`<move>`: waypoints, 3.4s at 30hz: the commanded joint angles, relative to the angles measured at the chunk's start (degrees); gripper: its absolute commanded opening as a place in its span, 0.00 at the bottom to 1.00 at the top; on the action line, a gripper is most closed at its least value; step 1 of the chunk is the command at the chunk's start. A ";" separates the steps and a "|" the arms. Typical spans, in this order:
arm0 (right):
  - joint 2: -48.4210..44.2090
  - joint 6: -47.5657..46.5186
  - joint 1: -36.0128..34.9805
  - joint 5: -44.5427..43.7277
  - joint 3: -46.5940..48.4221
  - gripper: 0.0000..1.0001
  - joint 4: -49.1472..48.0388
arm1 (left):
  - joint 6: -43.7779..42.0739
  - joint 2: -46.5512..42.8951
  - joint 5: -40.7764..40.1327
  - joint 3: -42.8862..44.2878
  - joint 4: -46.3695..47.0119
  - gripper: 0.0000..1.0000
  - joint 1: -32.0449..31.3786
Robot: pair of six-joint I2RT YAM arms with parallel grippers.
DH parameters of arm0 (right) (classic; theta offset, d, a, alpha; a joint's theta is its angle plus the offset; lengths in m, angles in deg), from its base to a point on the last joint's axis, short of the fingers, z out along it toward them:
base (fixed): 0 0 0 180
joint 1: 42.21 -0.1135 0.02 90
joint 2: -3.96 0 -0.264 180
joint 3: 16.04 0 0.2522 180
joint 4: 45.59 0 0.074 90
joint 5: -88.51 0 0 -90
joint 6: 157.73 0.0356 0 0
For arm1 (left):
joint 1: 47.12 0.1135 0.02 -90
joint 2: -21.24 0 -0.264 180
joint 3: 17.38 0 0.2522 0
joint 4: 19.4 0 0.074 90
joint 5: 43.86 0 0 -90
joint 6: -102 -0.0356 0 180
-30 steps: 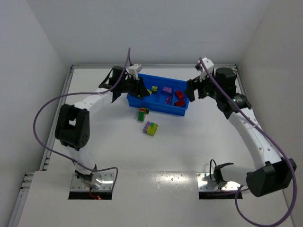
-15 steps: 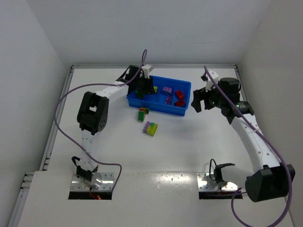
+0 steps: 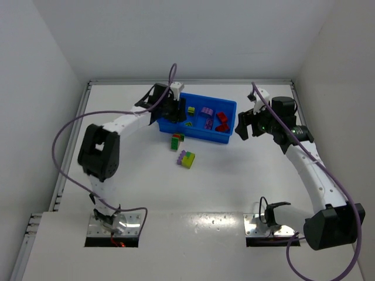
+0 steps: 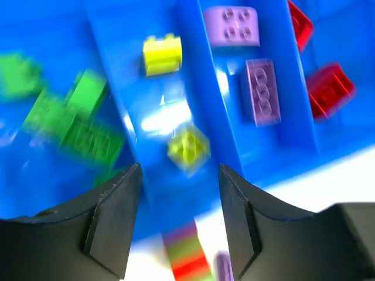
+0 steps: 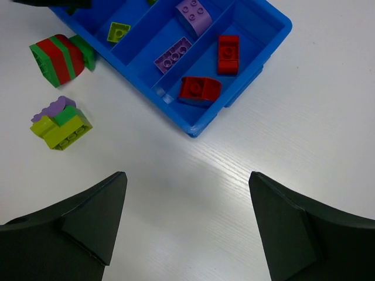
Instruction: Sort the legos into containers by color
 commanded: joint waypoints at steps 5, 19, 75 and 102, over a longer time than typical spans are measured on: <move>-1.42 0.28 0.23 1.79 0.45 0.86 -1.21 | -2.13 -28.68 -9.53 -14.74 -6.52 0.61 -5.31; -1.95 1.42 0.23 1.26 0.45 0.86 -1.73 | 12.80 -28.79 -22.63 -26.01 -13.39 0.53 -12.00; 6.05 0.91 -0.29 44.41 -0.34 0.86 -3.40 | -6.72 -31.78 55.16 -27.06 -9.01 0.00 -1.54; 11.07 -35.15 -0.47 51.82 4.42 0.83 24.83 | -2.24 -28.00 70.35 -24.43 -5.85 0.00 0.92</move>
